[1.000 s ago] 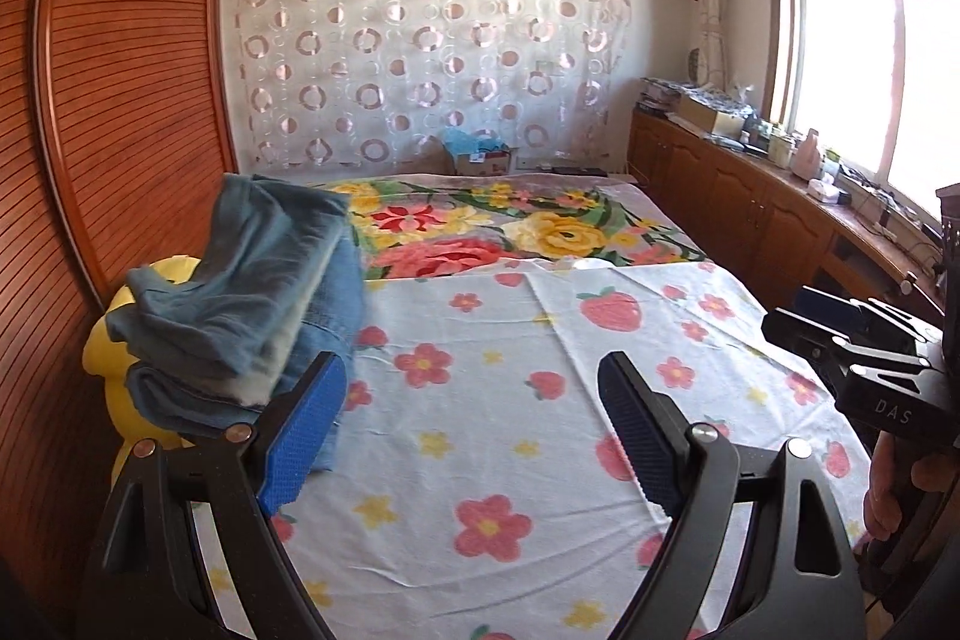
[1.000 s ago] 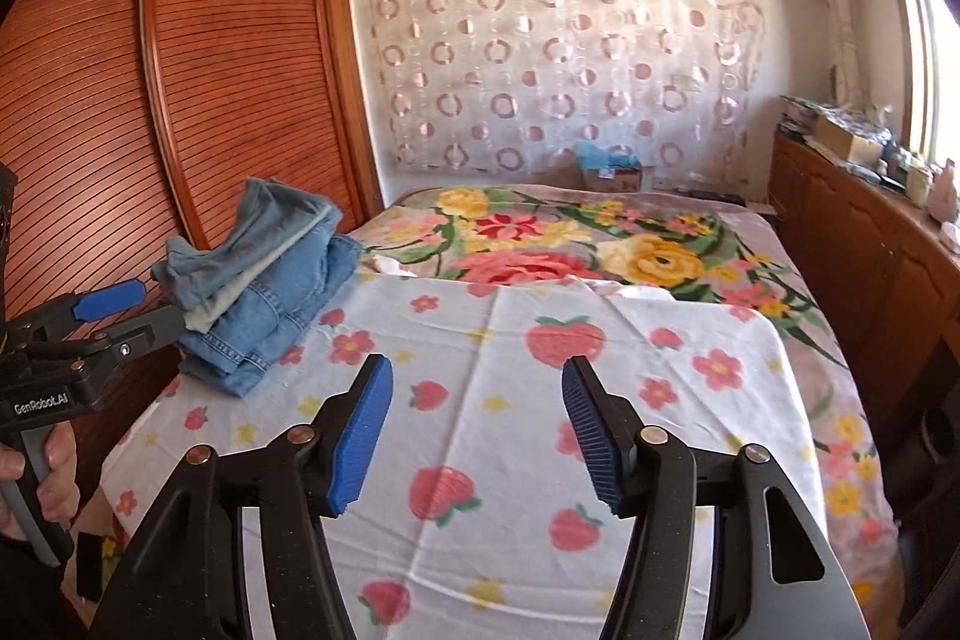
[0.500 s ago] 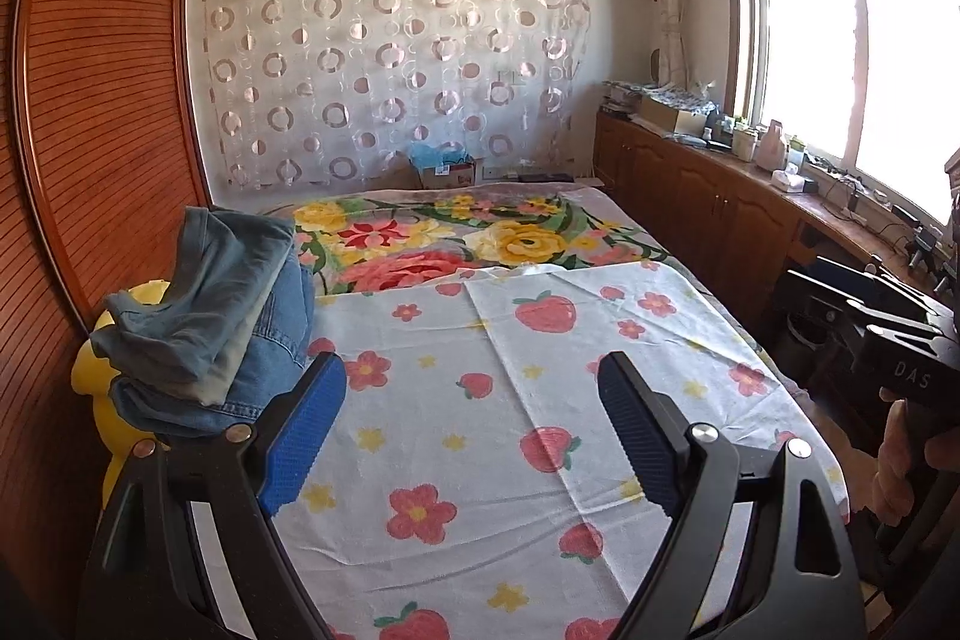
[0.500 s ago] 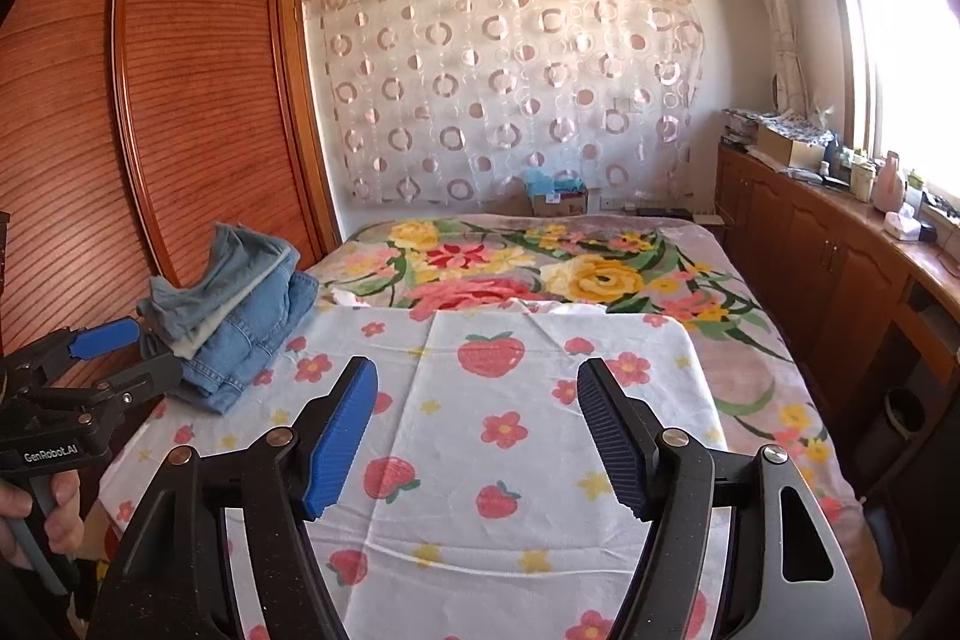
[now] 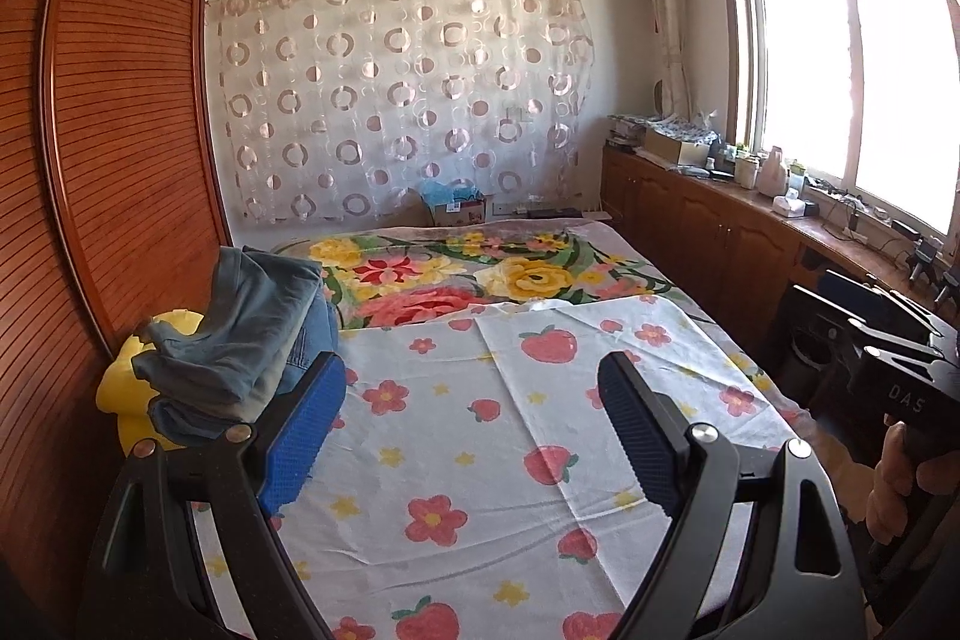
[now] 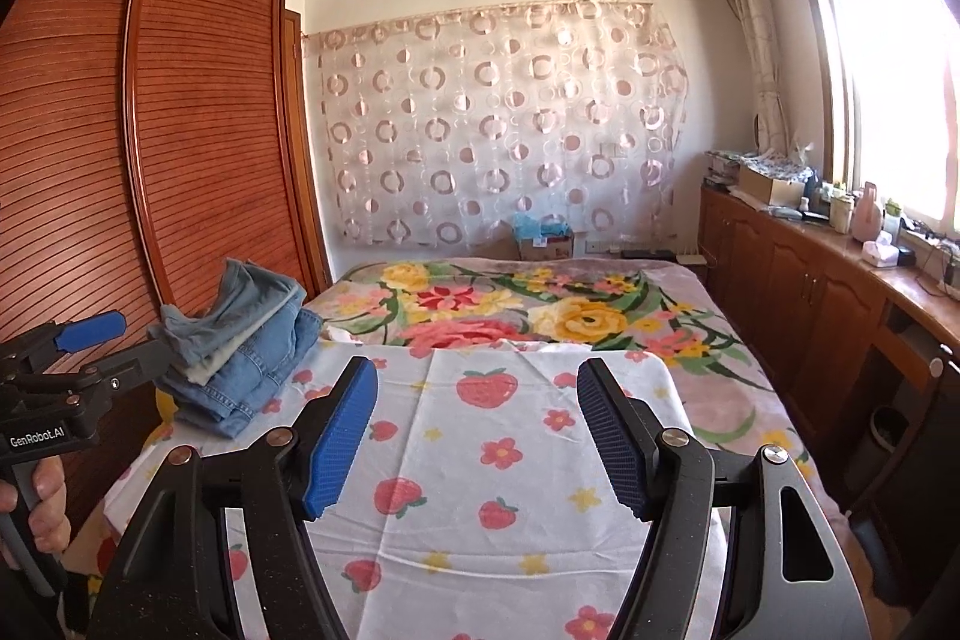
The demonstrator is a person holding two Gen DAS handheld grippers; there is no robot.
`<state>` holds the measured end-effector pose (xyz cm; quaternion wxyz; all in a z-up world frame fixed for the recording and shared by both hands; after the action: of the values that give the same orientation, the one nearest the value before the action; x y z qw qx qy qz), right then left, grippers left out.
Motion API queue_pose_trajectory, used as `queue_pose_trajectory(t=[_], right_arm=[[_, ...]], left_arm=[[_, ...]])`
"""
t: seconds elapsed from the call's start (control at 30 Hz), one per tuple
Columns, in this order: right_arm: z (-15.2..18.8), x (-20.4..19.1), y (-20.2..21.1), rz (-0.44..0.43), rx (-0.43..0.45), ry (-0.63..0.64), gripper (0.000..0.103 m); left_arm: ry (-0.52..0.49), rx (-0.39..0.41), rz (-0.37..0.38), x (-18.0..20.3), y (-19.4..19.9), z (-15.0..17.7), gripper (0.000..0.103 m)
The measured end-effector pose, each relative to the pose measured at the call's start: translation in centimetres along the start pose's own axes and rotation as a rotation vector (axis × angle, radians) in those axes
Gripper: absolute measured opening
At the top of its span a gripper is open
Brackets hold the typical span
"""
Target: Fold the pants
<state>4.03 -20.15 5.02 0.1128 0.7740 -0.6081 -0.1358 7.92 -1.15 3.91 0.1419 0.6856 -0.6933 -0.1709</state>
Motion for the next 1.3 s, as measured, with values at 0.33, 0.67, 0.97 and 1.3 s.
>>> queue_pose_trajectory(t=[0.33, 0.67, 0.97, 1.3], right_arm=[[0.6, 1.2, 0.3, 0.0, 0.008, -0.008, 0.071], [0.1, 1.1, 0.1, 0.006, 0.006, 0.0, 0.071], [0.2, 1.3, 0.1, 0.005, 0.005, 0.005, 0.071], [0.3, 1.4, 0.0, 0.008, 0.006, 0.009, 0.071]], left_arm=[[0.025, 0.015, -0.017, -1.0, 0.7, -0.1, 0.087], [0.029, 0.014, -0.018, -1.2, 0.6, 0.0, 0.087], [0.03, 0.012, -0.018, -1.3, 0.6, 0.0, 0.087], [0.028, 0.013, -0.018, -1.3, 0.7, 0.0, 0.087]])
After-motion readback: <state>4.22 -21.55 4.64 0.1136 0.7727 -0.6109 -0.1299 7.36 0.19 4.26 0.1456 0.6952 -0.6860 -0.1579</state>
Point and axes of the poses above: each gripper's, at about its wrist camera, not at the fingertips, and y roughly against the way its jaws point, x to its right, z to its underside, the point moved 3 cm from there along -y, roughly the way its jaws point, and after that the axes turned 4 degrees about -z, right-handed, at the moved point
